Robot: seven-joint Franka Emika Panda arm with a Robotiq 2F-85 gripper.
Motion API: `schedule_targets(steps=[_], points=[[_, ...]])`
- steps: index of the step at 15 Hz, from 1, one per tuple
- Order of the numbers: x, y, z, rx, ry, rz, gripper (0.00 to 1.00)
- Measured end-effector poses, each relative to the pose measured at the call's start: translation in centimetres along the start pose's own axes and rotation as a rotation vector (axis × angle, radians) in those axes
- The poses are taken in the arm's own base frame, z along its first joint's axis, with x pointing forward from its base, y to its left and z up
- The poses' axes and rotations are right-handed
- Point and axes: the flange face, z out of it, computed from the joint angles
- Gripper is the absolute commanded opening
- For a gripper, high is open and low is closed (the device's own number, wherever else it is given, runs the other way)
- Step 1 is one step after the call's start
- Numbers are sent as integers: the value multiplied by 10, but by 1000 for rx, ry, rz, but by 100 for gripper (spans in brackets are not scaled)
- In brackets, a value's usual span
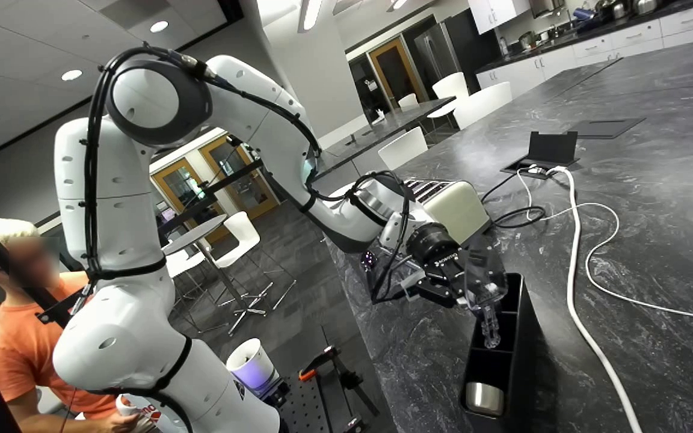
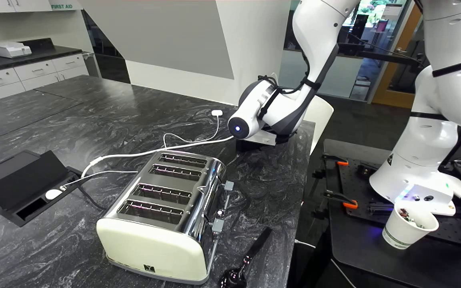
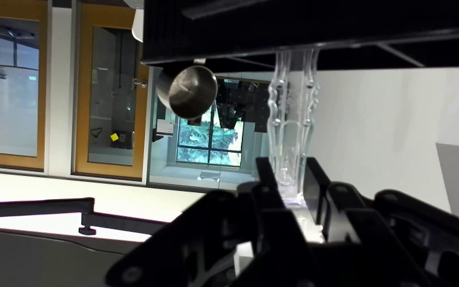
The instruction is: Put the cake slicer and the spoon in the black basket respectively then move the basket slightly away from you
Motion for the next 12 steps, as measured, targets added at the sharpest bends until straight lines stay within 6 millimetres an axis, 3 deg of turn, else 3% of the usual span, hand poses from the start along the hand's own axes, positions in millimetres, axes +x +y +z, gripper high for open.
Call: schedule_targets(steps=[2, 3, 4, 6, 12], points=[[-3, -3, -3, 8, -18, 1, 6], [-4, -4, -5, 10, -27, 3, 13], [-4, -5, -6, 10, -39, 6, 48], [-6, -6, -9, 8, -66, 11, 56], [-8, -5, -10, -4, -91, 15, 99]])
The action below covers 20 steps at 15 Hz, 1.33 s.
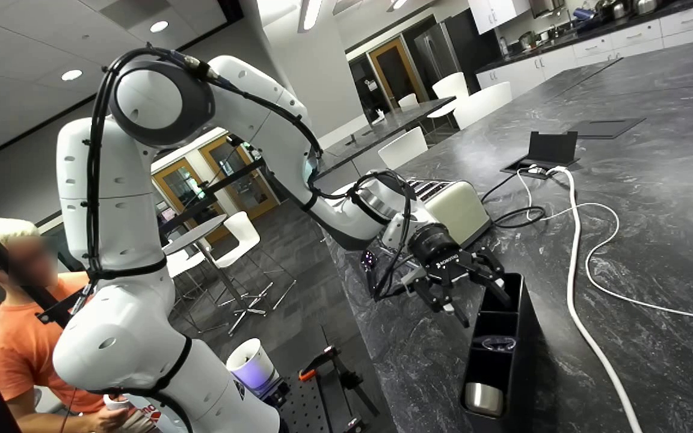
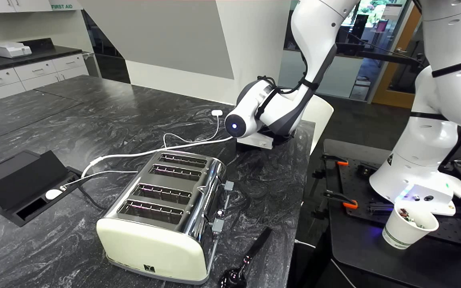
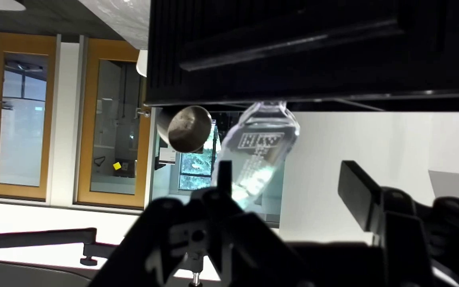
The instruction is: Put the cake slicer and the spoon in the black basket respectively then move the basket slightly away from you
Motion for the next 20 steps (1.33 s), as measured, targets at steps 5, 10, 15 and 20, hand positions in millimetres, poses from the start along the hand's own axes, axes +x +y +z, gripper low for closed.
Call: schedule_targets(steps=[5, 10, 15, 20], points=[[21, -1, -11, 21, -6, 35, 100], [68, 26, -59, 145, -61, 21, 100], [116, 69, -102, 360, -182, -108, 100], [160, 117, -122, 536, -291, -307, 100]])
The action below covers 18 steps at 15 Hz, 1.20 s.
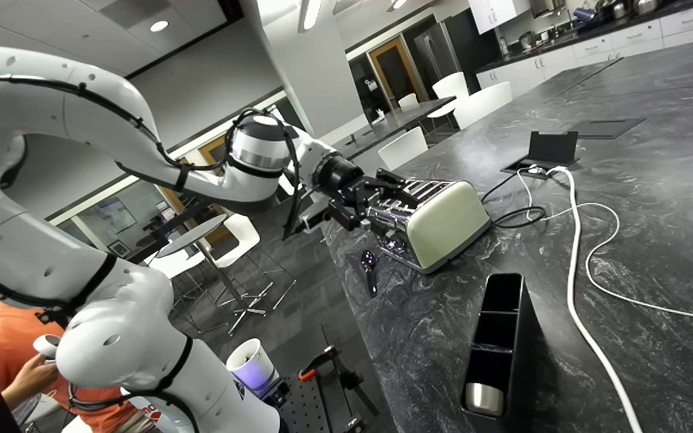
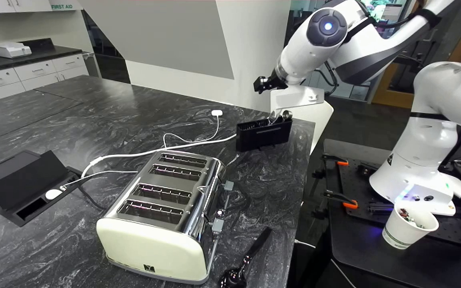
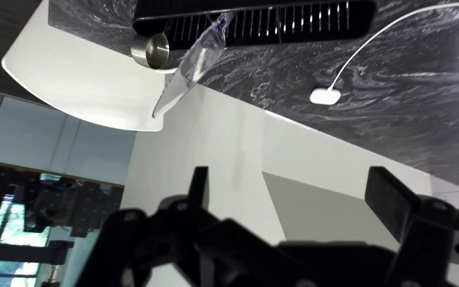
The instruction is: Put the cake slicer and the spoon in the black basket respectively then move the basket slightly away from you
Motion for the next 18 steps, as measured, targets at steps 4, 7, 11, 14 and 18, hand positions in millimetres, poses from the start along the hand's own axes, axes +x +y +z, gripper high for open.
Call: schedule_targets(steps=[4, 7, 11, 14, 18], points=[[-3, 22, -31, 106, -104, -172, 100], [-4, 24, -34, 111, -103, -174, 100], [-5, 23, -33, 114, -101, -196, 100], [-22, 15, -54, 182, -103, -346, 100], [-62, 17, -100, 280, -135, -549, 100]])
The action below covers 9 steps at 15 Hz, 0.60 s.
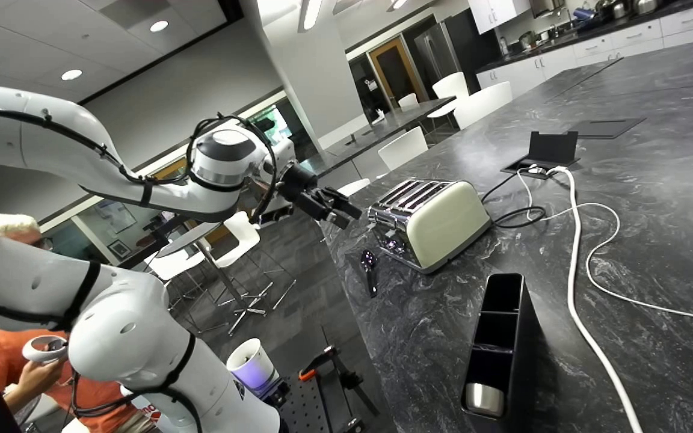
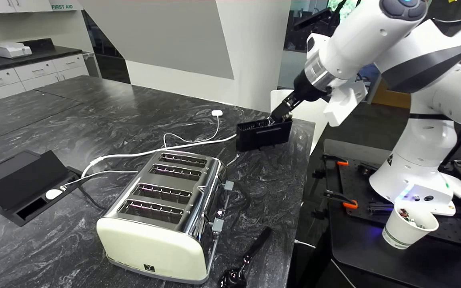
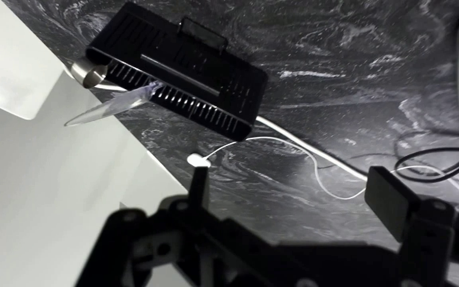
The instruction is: Put the cake slicer and the spoon in the black basket respectively then move the basket slightly away from you
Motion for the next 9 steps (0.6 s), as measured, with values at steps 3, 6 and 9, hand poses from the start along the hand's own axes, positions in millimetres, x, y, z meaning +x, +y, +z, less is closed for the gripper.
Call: schedule_targets(steps=[3, 6, 9], points=[[-21, -23, -31, 92, 6, -138, 100], [-41, -46, -51, 206, 33, -260, 100], [-57, -69, -55, 347, 48, -364, 100]])
